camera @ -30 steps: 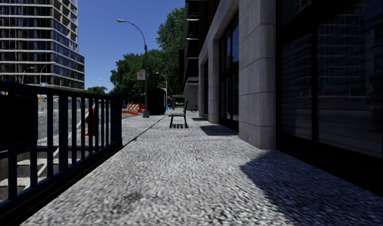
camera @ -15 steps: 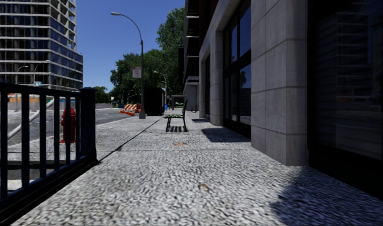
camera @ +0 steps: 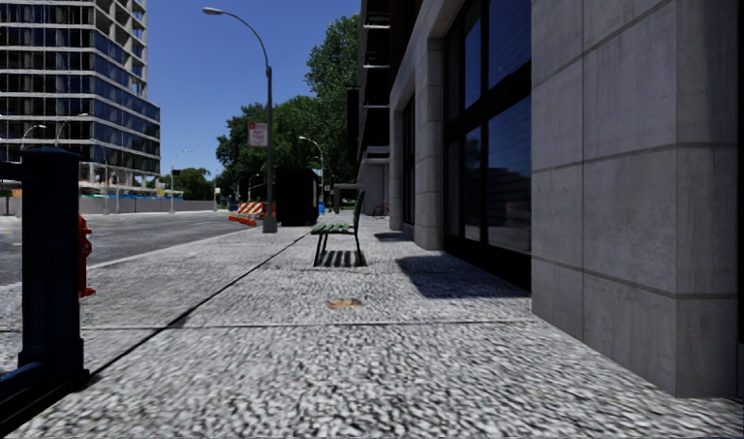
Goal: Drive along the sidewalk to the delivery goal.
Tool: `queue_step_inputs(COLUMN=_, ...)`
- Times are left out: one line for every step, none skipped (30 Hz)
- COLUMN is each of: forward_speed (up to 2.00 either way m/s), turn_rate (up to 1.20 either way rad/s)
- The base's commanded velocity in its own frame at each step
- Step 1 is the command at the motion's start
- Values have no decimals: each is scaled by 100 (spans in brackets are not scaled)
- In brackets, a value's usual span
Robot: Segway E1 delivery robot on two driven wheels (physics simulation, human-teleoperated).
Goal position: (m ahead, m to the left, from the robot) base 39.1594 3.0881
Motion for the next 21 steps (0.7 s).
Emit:
queue_step_inputs(forward_speed=195, turn_rate=24)
queue_step_inputs(forward_speed=195, turn_rate=25)
queue_step_inputs(forward_speed=195, turn_rate=25)
queue_step_inputs(forward_speed=195, turn_rate=25)
queue_step_inputs(forward_speed=195, turn_rate=25)
queue_step_inputs(forward_speed=195, turn_rate=25)
queue_step_inputs(forward_speed=195, turn_rate=25)
queue_step_inputs(forward_speed=195, turn_rate=25)
queue_step_inputs(forward_speed=195, turn_rate=25)
queue_step_inputs(forward_speed=195, turn_rate=25)
queue_step_inputs(forward_speed=195, turn_rate=25)
queue_step_inputs(forward_speed=195, turn_rate=25)
queue_step_inputs(forward_speed=195, turn_rate=25)
queue_step_inputs(forward_speed=195, turn_rate=25)
queue_step_inputs(forward_speed=195, turn_rate=25)
queue_step_inputs(forward_speed=195, turn_rate=32)
queue_step_inputs(forward_speed=195, turn_rate=32)
queue_step_inputs(forward_speed=195, turn_rate=57)
queue_step_inputs(forward_speed=195, turn_rate=72)
queue_step_inputs(forward_speed=195, turn_rate=76)
queue_step_inputs(forward_speed=195, turn_rate=78)
